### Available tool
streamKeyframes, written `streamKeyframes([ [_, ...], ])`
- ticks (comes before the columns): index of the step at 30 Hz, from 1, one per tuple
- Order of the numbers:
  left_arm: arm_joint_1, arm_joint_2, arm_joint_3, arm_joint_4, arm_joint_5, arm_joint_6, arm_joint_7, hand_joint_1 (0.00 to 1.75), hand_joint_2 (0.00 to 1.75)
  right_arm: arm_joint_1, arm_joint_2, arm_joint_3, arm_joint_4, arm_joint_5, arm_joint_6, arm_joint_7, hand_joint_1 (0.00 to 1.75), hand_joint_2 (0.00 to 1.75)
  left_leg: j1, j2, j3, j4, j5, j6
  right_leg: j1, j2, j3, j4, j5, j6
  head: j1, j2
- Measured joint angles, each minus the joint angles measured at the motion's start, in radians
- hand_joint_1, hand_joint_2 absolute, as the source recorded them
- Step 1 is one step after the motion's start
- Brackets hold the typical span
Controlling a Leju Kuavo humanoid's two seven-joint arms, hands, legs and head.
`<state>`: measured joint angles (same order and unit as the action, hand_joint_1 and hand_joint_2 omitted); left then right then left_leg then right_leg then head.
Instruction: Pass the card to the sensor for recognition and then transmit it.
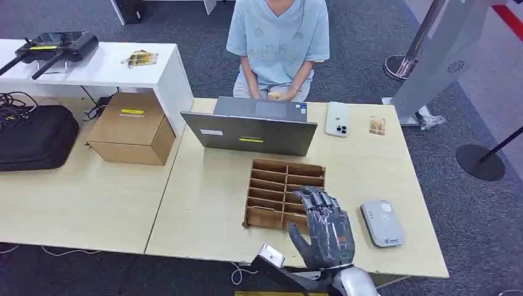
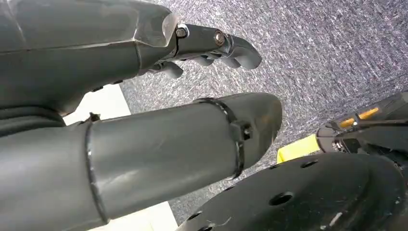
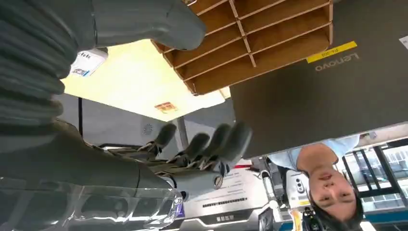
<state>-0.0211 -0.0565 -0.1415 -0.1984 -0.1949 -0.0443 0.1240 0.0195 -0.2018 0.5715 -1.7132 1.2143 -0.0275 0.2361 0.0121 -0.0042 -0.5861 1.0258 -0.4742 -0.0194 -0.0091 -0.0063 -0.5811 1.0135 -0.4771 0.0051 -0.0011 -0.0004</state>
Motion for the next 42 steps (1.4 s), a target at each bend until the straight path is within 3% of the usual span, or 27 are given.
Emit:
streamKeyframes([
  [2, 0.0, 0.0, 0.0, 0.0, 0.0, 0.0, 0.0, 0.0, 0.0, 0.002, 0.006, 0.0, 0.006, 0.003, 0.0, 0.003, 1.01, 1.75, 0.0, 0.0, 0.0, 0.0, 0.0, 0.0, 0.0, 0.0, 0.0, 0.0, 0.0, 0.0, 0.0, 0.0],
  [5, 0.0, 0.0, 0.0, 0.0, -0.001, 0.002, 0.0, 0.0, 0.0, 0.011, 0.013, -0.003, 0.011, 0.011, 0.003, 0.006, 0.68, 1.75, 0.0, 0.0, 0.0, 0.0, 0.0, 0.0, 0.0, 0.0, 0.0, 0.0, 0.0, 0.0, 0.0, 0.0],
  [7, 0.0, 0.0, 0.0, 0.0, -0.004, 0.002, 0.0, 0.0, 0.0, 0.016, 0.014, -0.008, 0.015, 0.027, 0.012, 0.015, 0.61, 1.75, 0.0, 0.0, 0.0, 0.0, 0.0, 0.0, 0.0, 0.0, 0.0, 0.0, 0.0, 0.0, 0.0, 0.0],
  [11, 0.0, 0.0, 0.0, 0.0, -0.008, 0.002, 0.0, 0.0, 0.0, 0.026, 0.015, -0.016, 0.022, 0.063, 0.047, 0.049, 0.79, 1.75, 0.0, 0.0, 0.0, 0.0, 0.0, 0.0, 0.0, 0.0, 0.0, 0.0, 0.0, 0.0, 0.0, 0.0],
  [13, 0.0, 0.0, 0.0, 0.0, -0.011, 0.002, 0.0, 0.0, 0.0, 0.031, 0.016, -0.023, 0.027, 0.072, 0.064, 0.063, 0.72, 1.75, 0.0, 0.0, 0.0, 0.0, 0.0, 0.0, 0.0, 0.0, 0.0, 0.0, 0.0, 0.0, 0.0, 0.0],
  [19, -0.006, 0.0, 0.0, 0.0, -0.014, 0.002, 0.003, 0.0, 0.0, 0.038, 0.018, -0.026, 0.04, 0.08, 0.078, 0.085, 0.89, 1.75, 0.0, 0.0, 0.0, 0.0, 0.0, 0.0, 0.0, 0.0, 0.0, 0.0, 0.0, 0.0, 0.0, 0.0],
  [25, -0.015, 0.0, 0.0, 0.0, -0.014, 0.002, 0.004, 0.0, 0.0, 0.04, 0.031, -0.027, 0.051, 0.092, 0.093, 0.095, 0.89, 1.75, 0.0, 0.0, 0.0, 0.0, 0.0, 0.0, 0.0, 0.0, 0.0, 0.0, 0.0, 0.0, 0.0, 0.0],
  [33, -0.021, 0.0, 0.0, 0.0, -0.021, 0.002, 0.004, 0.0, 0.0, 0.047, 0.037, -0.037, 0.062, 0.094, 0.095, 0.101, 0.7, 1.75, 0.0, 0.0, 0.0, 0.0, 0.0, 0.0, 0.0, 0.0, 0.0, 0.0, 0.0, 0.0, 0.0, 0.0],
  [42, -0.028, 0.0, -0.003, 0.0, -0.039, 0.001, 0.006, 0.0, 0.0, 0.057, 0.037, -0.052, 0.074, 0.112, 0.095, 0.111, 0.87, 1.75, 0.0, 0.0, 0.0, 0.0, 0.0, 0.0, 0.0, 0.0, 0.0, 0.0, 0.0, 0.0, 0.0, 0.0],
])
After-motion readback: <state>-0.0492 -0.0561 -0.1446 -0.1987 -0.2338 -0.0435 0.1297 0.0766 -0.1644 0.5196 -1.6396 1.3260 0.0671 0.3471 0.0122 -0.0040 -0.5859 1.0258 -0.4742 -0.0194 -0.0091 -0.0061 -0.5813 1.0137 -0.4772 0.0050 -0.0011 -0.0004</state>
